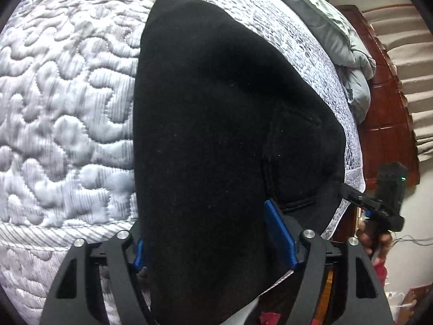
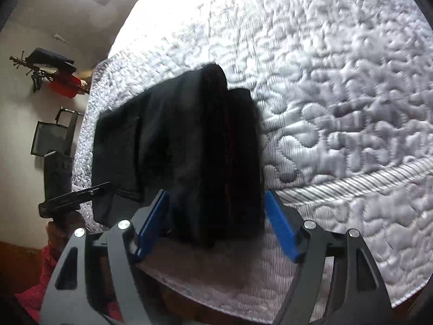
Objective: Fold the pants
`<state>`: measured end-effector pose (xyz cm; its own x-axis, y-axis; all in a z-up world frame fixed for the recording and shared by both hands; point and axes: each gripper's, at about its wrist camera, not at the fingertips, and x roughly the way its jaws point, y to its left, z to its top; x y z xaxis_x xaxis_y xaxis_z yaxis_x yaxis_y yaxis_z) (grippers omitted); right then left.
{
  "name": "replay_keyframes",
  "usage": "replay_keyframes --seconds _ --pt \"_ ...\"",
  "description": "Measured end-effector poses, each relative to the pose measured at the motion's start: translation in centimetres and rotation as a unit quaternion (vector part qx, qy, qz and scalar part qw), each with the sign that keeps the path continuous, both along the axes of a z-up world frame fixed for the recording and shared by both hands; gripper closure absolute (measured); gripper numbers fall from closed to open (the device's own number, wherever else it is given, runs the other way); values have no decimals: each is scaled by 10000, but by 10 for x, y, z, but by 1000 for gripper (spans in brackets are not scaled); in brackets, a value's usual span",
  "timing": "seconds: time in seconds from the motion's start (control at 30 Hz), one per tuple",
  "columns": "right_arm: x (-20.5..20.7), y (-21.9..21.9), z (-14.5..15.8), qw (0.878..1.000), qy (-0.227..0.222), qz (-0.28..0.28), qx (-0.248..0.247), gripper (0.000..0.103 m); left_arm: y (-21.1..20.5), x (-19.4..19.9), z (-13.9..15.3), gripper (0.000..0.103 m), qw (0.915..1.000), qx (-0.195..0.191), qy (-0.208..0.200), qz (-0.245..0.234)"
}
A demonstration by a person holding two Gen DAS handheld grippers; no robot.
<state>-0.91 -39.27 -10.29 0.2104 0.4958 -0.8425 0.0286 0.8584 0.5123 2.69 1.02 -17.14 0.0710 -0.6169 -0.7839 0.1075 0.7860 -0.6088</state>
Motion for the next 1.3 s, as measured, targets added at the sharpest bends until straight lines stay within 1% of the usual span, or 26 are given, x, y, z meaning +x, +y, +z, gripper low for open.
replay_keyframes --seconds 0.07,0.13,0.2,0.23,0.3,0.33,0.37,0.4,0.5,0.6,0.63,0.7,0.8,0.87,0.93,1.03,1.13,1.23,1.3 --pt "6 1 -14 9998 180 2 108 25 -2 3 -1 29 10000 -41 50 -14" --pt "10 6 -29 9985 388 35 396 24 -3 3 0 31 10000 -2 57 15" --pt "10 12 -31 9988 313 79 377 33 -7 1 7 43 10000 76 -49 21" --pt "10 14 -29 9991 271 130 308 38 -7 -1 10 47 9999 84 -104 45" --pt "8 15 -22 9990 206 186 354 56 -5 -3 15 62 9998 29 -156 120" --pt "6 17 -17 9990 116 265 347 60 -4 -3 18 66 9997 -34 -168 169" --pt "4 17 -12 9990 53 300 330 66 -5 -3 19 71 9996 -69 -195 194" --pt "3 18 -7 9989 -10 322 328 69 -5 -4 22 73 9995 -81 -230 220" --pt "0 19 13 9984 -270 368 344 72 -6 -4 28 75 9988 -175 -279 358" --pt "1 16 34 9971 -528 412 366 72 0 -3 38 75 9972 -425 -364 494" --pt "4 16 43 9964 -627 450 346 73 2 2 46 75 9963 -511 -454 513" --pt "13 15 55 9956 -753 493 275 73 2 8 58 75 9951 -539 -647 526" --pt "35 11 73 9938 -983 469 235 73 1 28 75 75 9926 -618 -857 593" --pt "53 8 82 9924 -1127 440 214 73 -2 47 85 75 9908 -582 -1058 615" --pt "76 8 88 9911 -1249 446 124 73 -5 66 89 75 9896 -511 -1175 655" --pt "107 8 85 9911 -1258 430 29 73 -7 95 88 75 9887 -400 -1246 727" --pt "137 15 68 9927 -1129 419 -36 73 -13 119 76 75 9895 -174 -1248 708" --pt "158 18 39 9959 -809 394 -81 72 -14 136 52 74 9927 -54 -989 692" --pt "161 19 23 9967 -690 379 -185 70 -15 138 38 71 9937 68 -916 647"
